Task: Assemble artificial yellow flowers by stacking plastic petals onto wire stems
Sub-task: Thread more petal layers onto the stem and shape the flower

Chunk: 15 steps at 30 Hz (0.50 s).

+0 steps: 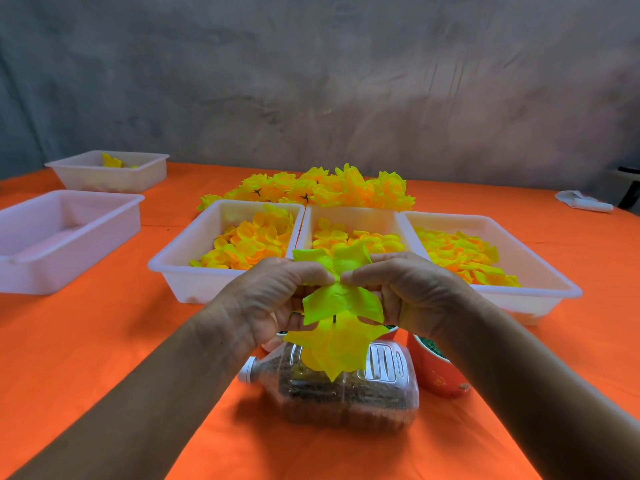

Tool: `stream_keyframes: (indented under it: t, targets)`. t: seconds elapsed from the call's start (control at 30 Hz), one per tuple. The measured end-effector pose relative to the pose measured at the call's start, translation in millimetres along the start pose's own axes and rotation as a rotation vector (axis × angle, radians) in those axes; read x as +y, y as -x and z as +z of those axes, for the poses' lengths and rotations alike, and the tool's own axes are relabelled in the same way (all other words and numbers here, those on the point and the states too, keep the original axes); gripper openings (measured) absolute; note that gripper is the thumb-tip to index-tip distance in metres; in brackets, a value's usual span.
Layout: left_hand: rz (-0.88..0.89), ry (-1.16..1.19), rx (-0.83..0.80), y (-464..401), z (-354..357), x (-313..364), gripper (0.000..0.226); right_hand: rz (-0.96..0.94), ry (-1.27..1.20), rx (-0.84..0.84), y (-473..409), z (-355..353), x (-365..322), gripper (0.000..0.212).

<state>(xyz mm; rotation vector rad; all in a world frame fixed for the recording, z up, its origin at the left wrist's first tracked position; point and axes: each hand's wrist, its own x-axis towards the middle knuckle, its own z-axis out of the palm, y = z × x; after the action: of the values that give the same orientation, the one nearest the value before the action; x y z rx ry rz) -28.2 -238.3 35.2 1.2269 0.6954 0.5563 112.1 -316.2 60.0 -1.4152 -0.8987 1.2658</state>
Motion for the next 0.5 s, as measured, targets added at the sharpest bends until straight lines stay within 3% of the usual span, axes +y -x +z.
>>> stream_keyframes:
  t: [0.5]
  targets:
    - [-0.05,0.029,-0.057,-8.6,-6.2,-4.3,0.008,-0.01,-0.036,-0.042,-1.0,1.2,0.3,0.014]
